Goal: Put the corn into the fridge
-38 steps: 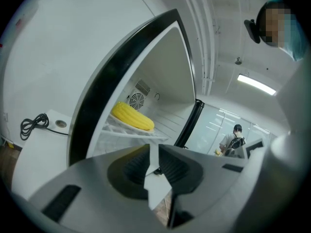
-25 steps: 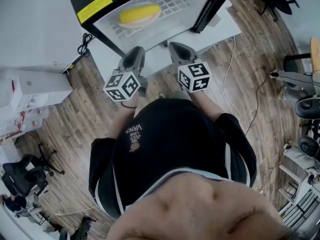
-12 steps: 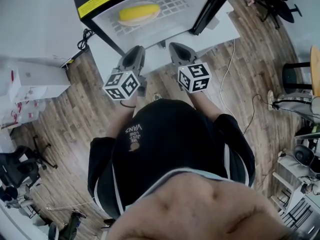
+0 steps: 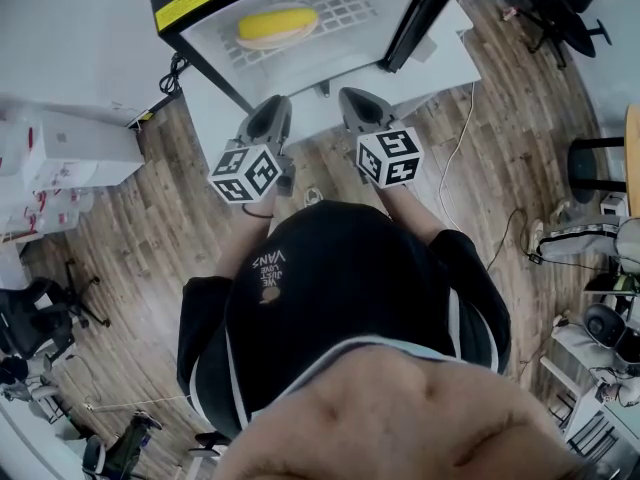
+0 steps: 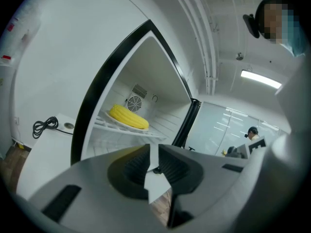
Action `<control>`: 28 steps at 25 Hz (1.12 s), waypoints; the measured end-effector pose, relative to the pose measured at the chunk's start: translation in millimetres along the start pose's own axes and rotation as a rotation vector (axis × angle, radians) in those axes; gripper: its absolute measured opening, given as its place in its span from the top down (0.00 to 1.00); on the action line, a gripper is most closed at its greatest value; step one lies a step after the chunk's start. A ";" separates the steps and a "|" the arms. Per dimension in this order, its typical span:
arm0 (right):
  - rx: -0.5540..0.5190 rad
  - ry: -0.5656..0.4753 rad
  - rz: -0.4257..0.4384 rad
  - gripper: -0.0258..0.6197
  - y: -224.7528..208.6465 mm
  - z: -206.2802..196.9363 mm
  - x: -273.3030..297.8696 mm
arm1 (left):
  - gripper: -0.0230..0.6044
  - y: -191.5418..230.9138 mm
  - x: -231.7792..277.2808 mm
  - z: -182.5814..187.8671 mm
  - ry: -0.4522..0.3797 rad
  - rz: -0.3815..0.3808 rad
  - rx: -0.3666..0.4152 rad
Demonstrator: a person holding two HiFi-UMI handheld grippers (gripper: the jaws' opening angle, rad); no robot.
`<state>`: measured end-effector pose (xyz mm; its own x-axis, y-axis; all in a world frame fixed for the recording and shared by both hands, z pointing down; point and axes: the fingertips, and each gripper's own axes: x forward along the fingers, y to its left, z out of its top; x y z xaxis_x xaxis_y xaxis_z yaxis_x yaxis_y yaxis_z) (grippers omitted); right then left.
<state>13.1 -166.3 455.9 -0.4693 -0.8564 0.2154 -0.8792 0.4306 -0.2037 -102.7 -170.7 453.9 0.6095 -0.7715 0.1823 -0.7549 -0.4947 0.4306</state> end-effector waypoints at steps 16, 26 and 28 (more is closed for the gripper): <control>-0.018 0.023 0.058 0.94 3.1 -5.2 -9.3 | 0.87 -8.5 -13.7 -10.0 -0.014 0.057 -0.008; -0.028 0.035 0.067 0.94 2.8 -6.9 -7.2 | 0.87 -9.5 -11.9 -9.8 -0.008 0.057 -0.004; -0.031 0.035 0.065 0.94 2.8 -7.0 -7.2 | 0.87 -9.4 -11.8 -10.1 -0.011 0.055 -0.012</control>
<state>13.5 -157.0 460.5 -0.5279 -0.8157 0.2363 -0.8485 0.4945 -0.1885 -100.3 -152.9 456.6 0.5642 -0.8020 0.1961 -0.7843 -0.4464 0.4308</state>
